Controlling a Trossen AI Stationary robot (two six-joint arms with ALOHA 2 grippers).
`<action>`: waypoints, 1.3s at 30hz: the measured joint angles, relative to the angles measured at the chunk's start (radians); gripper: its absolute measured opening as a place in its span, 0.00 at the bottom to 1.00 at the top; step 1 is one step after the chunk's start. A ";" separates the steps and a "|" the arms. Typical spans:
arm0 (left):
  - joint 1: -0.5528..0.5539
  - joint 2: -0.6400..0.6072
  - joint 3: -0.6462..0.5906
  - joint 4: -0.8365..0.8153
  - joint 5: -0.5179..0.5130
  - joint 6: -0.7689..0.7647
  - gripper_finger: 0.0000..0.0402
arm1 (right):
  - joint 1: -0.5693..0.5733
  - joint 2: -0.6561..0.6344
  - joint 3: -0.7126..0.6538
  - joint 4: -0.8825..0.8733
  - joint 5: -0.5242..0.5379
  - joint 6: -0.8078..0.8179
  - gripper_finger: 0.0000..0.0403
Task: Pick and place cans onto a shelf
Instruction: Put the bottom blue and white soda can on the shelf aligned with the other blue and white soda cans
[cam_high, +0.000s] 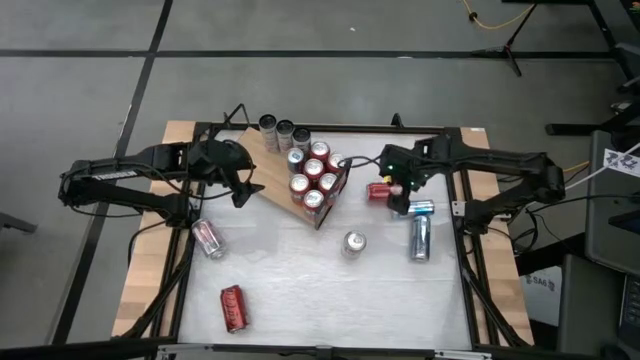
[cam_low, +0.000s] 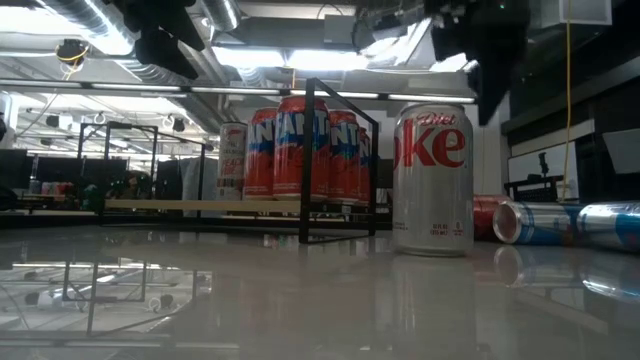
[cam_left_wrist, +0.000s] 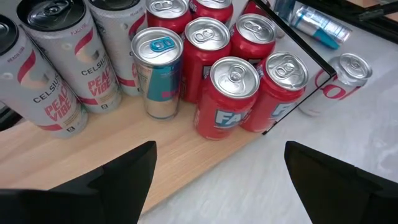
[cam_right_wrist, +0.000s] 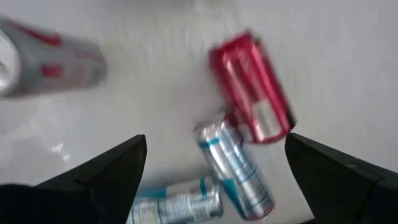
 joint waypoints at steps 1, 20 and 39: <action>0.000 0.000 0.000 0.000 0.000 0.000 0.86 | 0.000 0.000 -0.021 0.001 -0.003 0.000 0.92; 0.000 0.000 0.000 -0.002 0.000 0.000 0.86 | 0.159 -0.001 -0.232 -0.125 -0.154 0.676 0.92; 0.000 0.000 0.000 -0.002 0.000 0.000 0.86 | 0.509 -0.001 -0.375 0.092 -0.120 1.205 0.92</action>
